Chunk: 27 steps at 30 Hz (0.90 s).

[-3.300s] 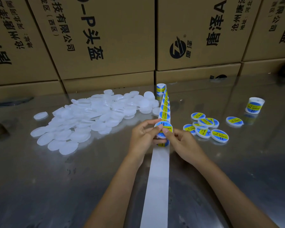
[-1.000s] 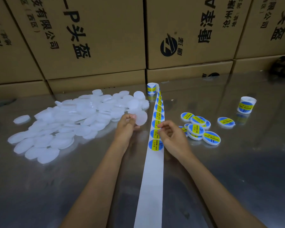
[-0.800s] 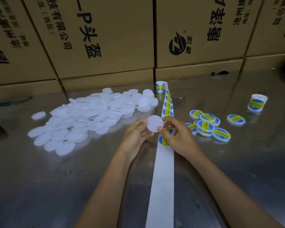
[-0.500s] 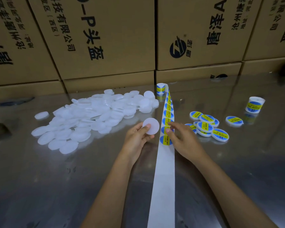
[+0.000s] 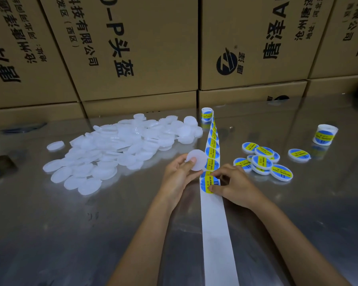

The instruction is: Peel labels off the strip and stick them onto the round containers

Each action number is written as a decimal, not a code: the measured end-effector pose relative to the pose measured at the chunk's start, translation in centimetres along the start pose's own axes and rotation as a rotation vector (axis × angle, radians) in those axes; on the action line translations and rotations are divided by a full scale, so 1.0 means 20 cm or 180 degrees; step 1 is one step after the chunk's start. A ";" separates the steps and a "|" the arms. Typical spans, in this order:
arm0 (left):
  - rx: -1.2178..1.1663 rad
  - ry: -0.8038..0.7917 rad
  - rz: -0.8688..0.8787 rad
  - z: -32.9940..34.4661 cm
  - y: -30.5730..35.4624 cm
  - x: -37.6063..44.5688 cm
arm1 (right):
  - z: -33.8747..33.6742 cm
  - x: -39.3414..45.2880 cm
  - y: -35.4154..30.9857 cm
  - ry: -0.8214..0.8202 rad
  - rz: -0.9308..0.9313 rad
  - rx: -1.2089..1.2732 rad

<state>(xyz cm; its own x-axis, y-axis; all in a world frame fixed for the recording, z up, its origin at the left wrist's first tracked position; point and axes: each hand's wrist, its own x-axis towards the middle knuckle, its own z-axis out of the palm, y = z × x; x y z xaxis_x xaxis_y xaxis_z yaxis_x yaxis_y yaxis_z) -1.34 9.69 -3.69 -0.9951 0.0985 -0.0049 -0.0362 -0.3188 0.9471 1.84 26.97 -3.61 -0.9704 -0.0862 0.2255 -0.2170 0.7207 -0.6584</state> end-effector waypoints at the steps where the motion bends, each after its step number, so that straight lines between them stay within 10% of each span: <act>1: 0.0051 -0.0022 -0.0020 0.01 0.00 0.00 | 0.00 0.00 0.00 -0.0014 0.0024 0.0021; 16: 0.0589 -0.0054 -0.0215 0.04 0.01 -0.02 | 0.00 -0.01 -0.09 0.0326 -0.0009 0.1526; 20: 0.0329 -0.0096 -0.0351 0.04 0.03 -0.03 | -0.04 -0.01 -0.11 0.0485 0.0303 0.2755; 27: -0.0669 -0.0443 -0.0687 0.11 0.08 -0.08 | -0.03 -0.01 -0.12 0.0991 0.0268 0.2682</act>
<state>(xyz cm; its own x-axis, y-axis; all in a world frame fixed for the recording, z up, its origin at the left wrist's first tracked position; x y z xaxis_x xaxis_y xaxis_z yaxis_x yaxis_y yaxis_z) 0.31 11.11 -1.47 -0.9409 0.3080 -0.1406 -0.2773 -0.4627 0.8420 2.55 25.72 -1.59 -0.9406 0.2227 0.2562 -0.2709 -0.0374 -0.9619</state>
